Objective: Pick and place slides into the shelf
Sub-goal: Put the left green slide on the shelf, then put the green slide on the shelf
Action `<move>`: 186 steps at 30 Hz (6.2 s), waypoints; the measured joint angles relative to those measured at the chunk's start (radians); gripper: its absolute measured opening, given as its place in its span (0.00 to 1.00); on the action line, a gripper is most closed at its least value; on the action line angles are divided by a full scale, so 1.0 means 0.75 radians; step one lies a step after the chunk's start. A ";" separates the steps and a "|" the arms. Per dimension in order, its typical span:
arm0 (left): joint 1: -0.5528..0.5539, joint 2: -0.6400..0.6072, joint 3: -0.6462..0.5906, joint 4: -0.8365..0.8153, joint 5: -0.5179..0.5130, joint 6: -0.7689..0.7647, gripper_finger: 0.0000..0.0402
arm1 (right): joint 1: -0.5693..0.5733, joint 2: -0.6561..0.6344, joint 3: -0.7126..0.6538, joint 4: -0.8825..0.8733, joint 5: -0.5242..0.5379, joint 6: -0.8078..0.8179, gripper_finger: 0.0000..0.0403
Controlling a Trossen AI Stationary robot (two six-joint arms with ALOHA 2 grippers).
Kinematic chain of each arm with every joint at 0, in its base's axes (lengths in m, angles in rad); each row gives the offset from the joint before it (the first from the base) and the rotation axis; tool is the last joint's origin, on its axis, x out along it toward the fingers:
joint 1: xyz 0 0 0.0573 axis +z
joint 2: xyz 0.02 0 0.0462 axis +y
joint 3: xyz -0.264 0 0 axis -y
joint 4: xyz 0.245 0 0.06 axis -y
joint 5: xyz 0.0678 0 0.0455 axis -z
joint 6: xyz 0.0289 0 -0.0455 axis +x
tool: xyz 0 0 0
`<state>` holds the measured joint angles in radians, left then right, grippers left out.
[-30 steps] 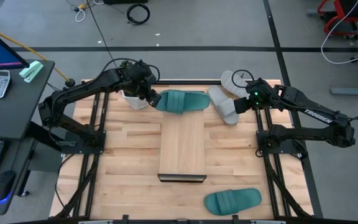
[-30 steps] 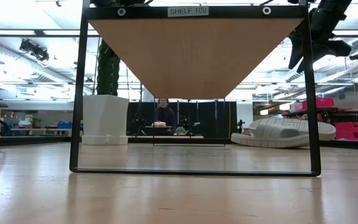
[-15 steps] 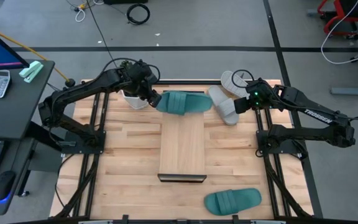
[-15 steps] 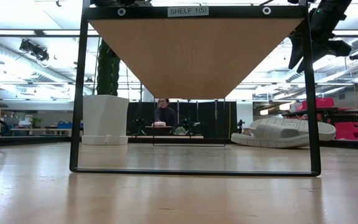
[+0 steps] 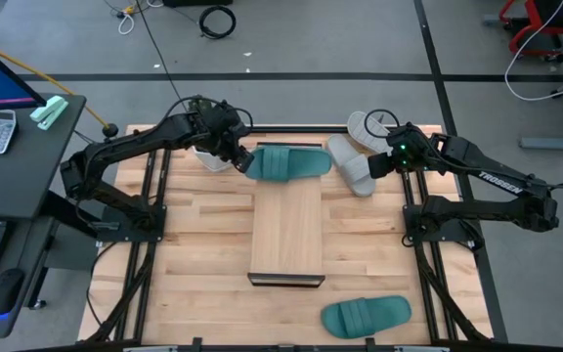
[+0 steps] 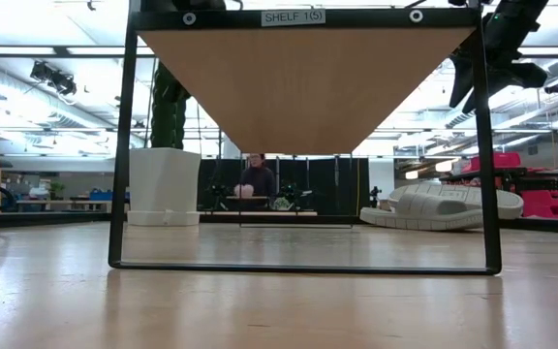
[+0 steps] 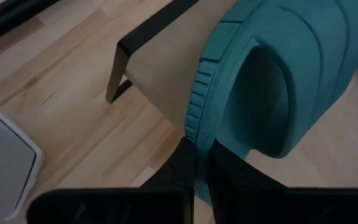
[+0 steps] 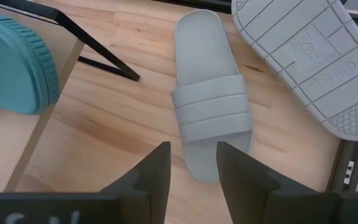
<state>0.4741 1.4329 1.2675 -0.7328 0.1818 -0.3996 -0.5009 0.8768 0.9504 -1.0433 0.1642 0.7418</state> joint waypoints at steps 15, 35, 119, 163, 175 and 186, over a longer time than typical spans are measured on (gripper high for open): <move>0.002 0.002 -0.001 0.032 -0.006 0.026 0.11 | 0.000 0.001 0.000 0.027 0.011 0.001 0.34; -0.002 0.004 -0.001 0.031 -0.077 0.104 0.25 | 0.000 0.001 0.000 0.027 0.010 0.001 0.34; -1.044 -0.168 0.000 -0.133 -0.702 -0.659 0.32 | 0.965 -0.113 0.001 -0.288 0.005 0.800 0.34; -1.223 -0.175 -0.002 -0.129 -0.899 -0.839 0.28 | 1.937 0.212 -0.622 0.817 -0.044 1.414 0.37; -1.223 -0.175 -0.002 -0.124 -0.899 -0.849 0.28 | 1.936 0.405 -0.622 1.019 -0.156 1.259 0.43; -1.223 -0.175 -0.002 -0.124 -0.899 -0.849 0.28 | 1.937 0.411 -0.622 0.971 -0.264 1.091 0.43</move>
<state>-0.4431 1.3018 1.2663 -0.8257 -0.4927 -1.0363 0.9516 1.1853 0.4843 -0.3151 -0.0338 1.5597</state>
